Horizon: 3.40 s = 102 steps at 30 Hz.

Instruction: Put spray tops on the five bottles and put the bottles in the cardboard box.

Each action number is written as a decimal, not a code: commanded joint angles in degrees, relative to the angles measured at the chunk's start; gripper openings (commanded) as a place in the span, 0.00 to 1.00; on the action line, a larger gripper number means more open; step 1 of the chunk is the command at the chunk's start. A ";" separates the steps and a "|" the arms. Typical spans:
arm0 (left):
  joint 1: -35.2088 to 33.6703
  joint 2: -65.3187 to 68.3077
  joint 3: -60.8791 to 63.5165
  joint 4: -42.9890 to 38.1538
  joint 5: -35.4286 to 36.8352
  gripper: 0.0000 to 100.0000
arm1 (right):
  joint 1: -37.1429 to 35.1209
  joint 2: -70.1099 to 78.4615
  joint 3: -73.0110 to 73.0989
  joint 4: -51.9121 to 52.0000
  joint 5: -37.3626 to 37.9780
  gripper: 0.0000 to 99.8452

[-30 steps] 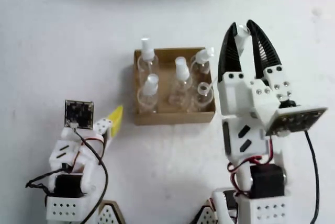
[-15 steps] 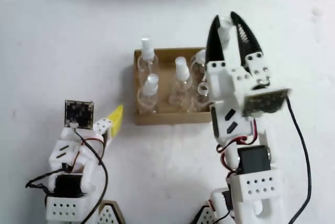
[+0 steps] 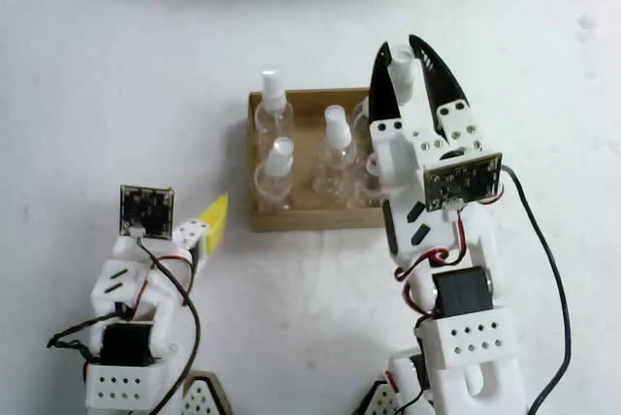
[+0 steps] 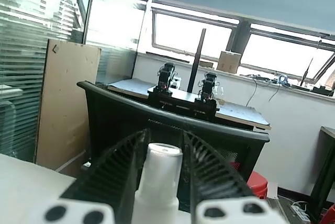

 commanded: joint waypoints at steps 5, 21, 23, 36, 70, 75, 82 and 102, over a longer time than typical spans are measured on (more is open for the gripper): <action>0.75 -0.31 -0.53 -0.44 -0.79 0.27 | -2.33 -0.84 0.26 -1.01 0.53 0.02; 0.75 -0.31 -0.62 -0.44 -0.79 0.27 | -2.33 -1.71 -1.05 -1.45 0.53 0.02; 0.75 -0.31 -0.62 -0.53 -0.79 0.27 | -2.07 -1.98 -2.55 -1.45 0.53 0.02; 0.75 -0.31 -0.62 -0.53 -0.79 0.27 | 1.98 4.70 -1.41 -11.91 0.53 0.02; 0.75 -0.31 -0.62 -0.62 -0.79 0.27 | 0.84 -3.38 5.63 -3.74 0.53 0.02; 0.75 -0.31 -0.62 -0.62 -0.79 0.27 | 0.84 -3.38 5.63 -8.13 0.53 0.02; 0.75 -0.31 -0.62 -0.62 -0.79 0.27 | 0.84 -0.75 7.82 -8.22 0.53 0.02; 0.66 -0.31 -0.62 -0.62 -0.79 0.27 | -0.48 -1.71 18.46 -8.31 -5.01 0.02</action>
